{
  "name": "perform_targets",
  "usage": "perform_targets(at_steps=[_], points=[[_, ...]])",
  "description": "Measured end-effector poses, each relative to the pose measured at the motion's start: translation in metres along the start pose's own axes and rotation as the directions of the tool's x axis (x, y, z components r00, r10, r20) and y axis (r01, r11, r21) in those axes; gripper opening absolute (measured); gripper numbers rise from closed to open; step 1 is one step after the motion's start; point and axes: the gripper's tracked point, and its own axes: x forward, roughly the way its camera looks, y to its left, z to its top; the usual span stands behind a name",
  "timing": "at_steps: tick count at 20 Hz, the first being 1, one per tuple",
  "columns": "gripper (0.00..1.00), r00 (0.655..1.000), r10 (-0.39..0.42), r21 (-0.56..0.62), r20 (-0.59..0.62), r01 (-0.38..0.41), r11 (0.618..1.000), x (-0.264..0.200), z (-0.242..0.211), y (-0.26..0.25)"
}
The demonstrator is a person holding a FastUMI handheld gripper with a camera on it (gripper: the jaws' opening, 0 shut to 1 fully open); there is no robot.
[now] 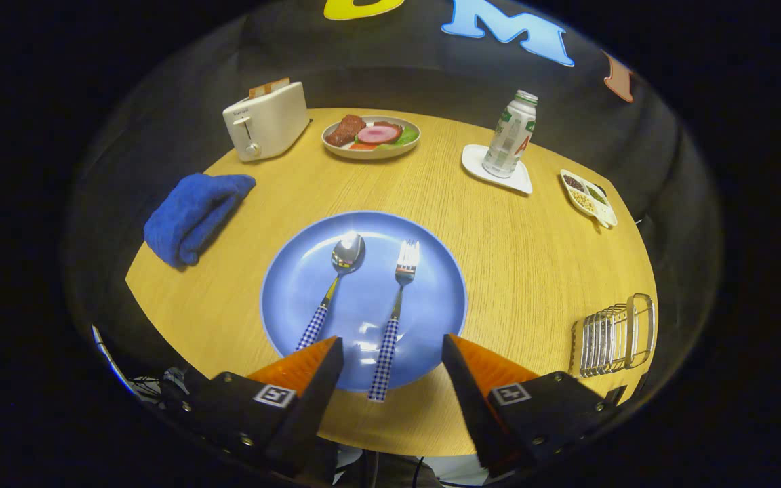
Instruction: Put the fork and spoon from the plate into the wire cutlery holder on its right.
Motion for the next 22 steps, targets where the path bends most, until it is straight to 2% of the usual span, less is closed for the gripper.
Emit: perform_targets(at_steps=[2,7,9,11,12,13,17,22], points=[[0.60,0.999,-0.001,-0.022,-0.047,0.000,1.000,0.014,-0.009,0.000],[0.61,0.992,-0.027,-0.071,-0.126,0.018,0.997,0.037,-0.015,-0.003],[0.18,0.983,-0.015,-0.054,-0.182,0.005,0.999,0.034,-0.018,-0.002],[0.18,0.976,0.000,-0.070,-0.216,-0.016,0.997,0.035,-0.019,0.001],[0.18,0.973,-0.025,-0.079,-0.229,0.007,0.997,0.047,-0.021,-0.002],[0.03,0.968,-0.017,-0.097,-0.252,-0.007,0.995,0.038,-0.022,-0.002],[0.03,0.952,0.005,-0.164,-0.307,-0.058,0.985,0.027,-0.019,-0.006],[0.03,0.947,-0.005,-0.231,-0.320,-0.073,0.970,-0.009,-0.012,-0.027]])
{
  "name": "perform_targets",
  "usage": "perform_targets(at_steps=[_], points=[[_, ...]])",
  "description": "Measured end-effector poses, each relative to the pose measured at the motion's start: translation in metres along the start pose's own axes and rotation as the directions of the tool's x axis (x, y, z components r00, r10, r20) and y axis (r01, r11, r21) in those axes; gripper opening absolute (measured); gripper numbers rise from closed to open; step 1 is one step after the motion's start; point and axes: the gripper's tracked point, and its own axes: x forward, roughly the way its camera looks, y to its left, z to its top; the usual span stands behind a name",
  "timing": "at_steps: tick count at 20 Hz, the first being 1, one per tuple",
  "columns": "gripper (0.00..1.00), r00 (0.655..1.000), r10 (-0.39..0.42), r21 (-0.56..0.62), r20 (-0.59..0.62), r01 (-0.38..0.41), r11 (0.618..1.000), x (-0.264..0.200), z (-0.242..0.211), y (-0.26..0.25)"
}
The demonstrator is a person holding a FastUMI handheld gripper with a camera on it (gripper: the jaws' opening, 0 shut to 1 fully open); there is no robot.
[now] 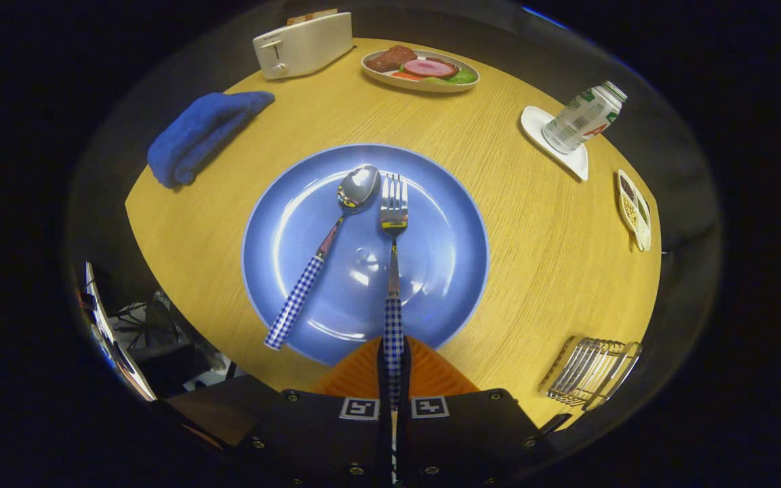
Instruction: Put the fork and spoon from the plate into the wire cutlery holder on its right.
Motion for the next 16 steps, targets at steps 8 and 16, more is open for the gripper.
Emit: perform_targets(at_steps=[8,16], points=[[0.03,1.000,-0.002,0.049,-0.023,0.003,0.999,-0.060,-0.040,-0.040],[0.03,0.994,-0.069,0.156,-0.084,0.081,0.984,-0.115,-0.102,-0.110]])
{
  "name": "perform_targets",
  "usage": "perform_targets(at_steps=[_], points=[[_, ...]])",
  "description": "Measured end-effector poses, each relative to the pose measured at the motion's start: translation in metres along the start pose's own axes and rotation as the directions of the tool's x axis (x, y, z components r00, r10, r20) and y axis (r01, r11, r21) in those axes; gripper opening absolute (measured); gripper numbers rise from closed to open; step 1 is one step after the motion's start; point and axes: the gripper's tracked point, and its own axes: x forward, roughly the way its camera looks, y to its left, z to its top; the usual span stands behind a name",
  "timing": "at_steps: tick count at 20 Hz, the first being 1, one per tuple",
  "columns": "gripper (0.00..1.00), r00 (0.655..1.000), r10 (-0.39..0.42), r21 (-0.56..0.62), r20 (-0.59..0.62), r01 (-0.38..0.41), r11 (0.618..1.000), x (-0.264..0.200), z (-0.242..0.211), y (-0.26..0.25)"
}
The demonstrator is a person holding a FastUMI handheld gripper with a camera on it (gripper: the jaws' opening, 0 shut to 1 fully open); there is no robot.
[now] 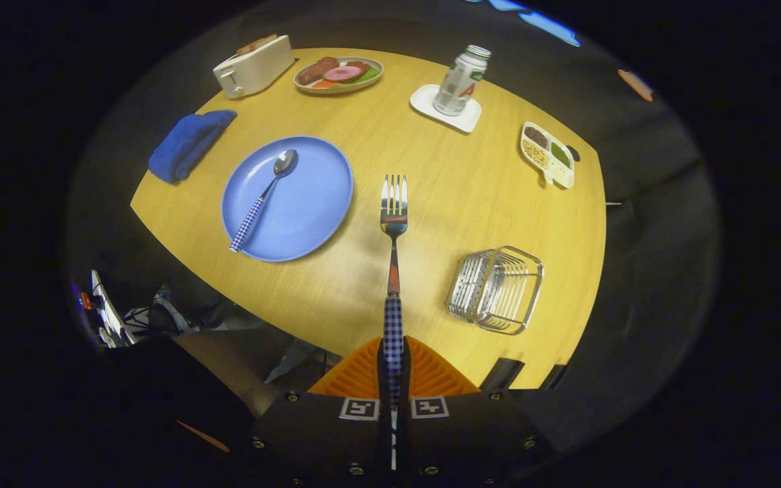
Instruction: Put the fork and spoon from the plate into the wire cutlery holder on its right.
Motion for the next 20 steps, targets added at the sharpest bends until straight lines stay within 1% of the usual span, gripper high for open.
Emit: perform_targets(at_steps=[5,10,13,16,20], points=[[0.03,0.996,-0.047,0.036,-0.080,0.050,0.998,-0.012,-0.035,-0.043],[0.03,0.980,-0.089,0.019,-0.179,0.094,0.995,-0.016,-0.058,-0.079],[0.03,0.965,-0.117,-0.031,-0.234,0.113,0.993,-0.011,-0.059,-0.093],[0.03,0.948,-0.132,-0.101,-0.290,0.107,0.989,-0.003,-0.055,-0.100],[0.03,0.930,-0.161,-0.166,-0.330,0.111,0.980,0.001,-0.045,-0.111]])
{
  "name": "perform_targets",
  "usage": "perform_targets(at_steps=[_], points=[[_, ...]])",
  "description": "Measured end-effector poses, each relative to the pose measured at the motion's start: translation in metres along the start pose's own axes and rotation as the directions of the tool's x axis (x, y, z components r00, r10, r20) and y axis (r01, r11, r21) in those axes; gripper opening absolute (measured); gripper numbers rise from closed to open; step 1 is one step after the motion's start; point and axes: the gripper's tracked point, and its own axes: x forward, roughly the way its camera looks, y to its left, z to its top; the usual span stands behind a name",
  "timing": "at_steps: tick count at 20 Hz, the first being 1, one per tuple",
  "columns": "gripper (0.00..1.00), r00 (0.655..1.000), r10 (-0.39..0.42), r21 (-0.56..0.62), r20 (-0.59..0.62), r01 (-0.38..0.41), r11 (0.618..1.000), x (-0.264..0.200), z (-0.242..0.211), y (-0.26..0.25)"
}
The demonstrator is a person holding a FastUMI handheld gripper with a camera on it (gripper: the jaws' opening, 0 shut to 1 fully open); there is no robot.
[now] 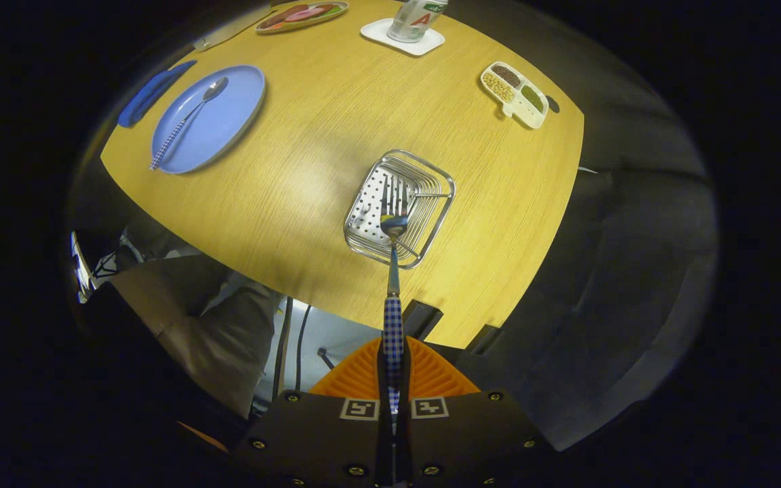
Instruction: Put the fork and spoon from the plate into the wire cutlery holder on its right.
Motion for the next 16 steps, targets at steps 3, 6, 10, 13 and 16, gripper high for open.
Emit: perform_targets(at_steps=[3,6,10,13,16], points=[[0.03,0.998,-0.018,-0.017,-0.063,0.017,1.000,0.008,0.001,-0.008],[0.03,0.993,0.009,-0.027,-0.115,-0.012,1.000,0.022,0.009,-0.006],[0.03,0.982,-0.008,-0.063,-0.187,-0.004,0.998,0.035,0.017,-0.007],[0.05,0.981,-0.001,-0.053,-0.192,-0.009,0.999,0.044,0.026,-0.007],[0.07,0.982,0.006,-0.045,-0.188,-0.015,0.999,0.044,0.034,-0.009]])
